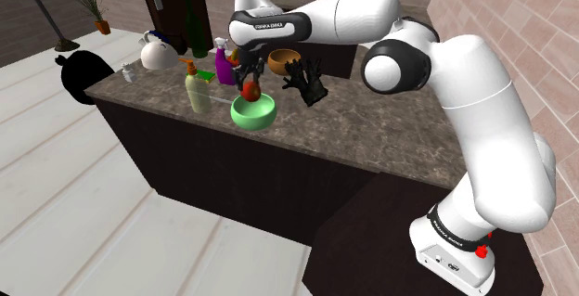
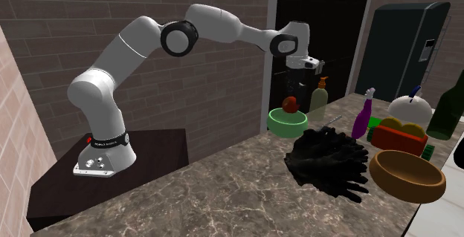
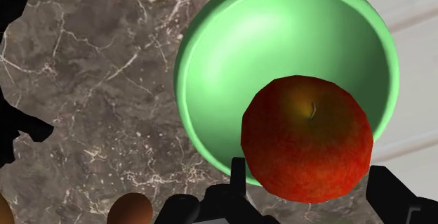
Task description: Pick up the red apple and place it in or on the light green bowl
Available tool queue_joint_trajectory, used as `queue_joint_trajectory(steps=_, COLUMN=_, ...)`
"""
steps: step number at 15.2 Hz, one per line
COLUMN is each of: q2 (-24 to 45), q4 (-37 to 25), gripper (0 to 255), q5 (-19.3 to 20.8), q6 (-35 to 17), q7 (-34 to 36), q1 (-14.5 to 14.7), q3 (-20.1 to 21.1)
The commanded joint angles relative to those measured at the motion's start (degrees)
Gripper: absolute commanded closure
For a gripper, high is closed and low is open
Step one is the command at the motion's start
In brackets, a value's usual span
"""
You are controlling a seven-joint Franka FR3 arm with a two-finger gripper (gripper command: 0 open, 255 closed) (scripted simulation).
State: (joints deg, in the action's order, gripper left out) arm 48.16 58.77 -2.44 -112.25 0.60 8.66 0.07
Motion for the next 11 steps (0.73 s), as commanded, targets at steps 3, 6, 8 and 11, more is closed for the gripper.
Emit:
queue_joint_trajectory(steps=3, q2=0.8, q4=2.0, gripper=255, q5=0.0, q6=-2.9, q7=-0.1, q1=0.0, q3=0.0)
queue_joint_trajectory(steps=6, q2=0.8, q4=2.0, gripper=255, q5=0.0, q6=-2.9, q7=-0.1, q1=0.0, q3=0.0)
queue_joint_trajectory(steps=8, q2=0.8, q4=2.0, gripper=255, q5=0.0, q6=-2.9, q7=-0.1, q1=0.0, q3=0.0)
queue_joint_trajectory(steps=11, q2=0.8, q4=2.0, gripper=0, q5=0.0, q6=-2.9, q7=-0.1, q1=0.0, q3=0.0)
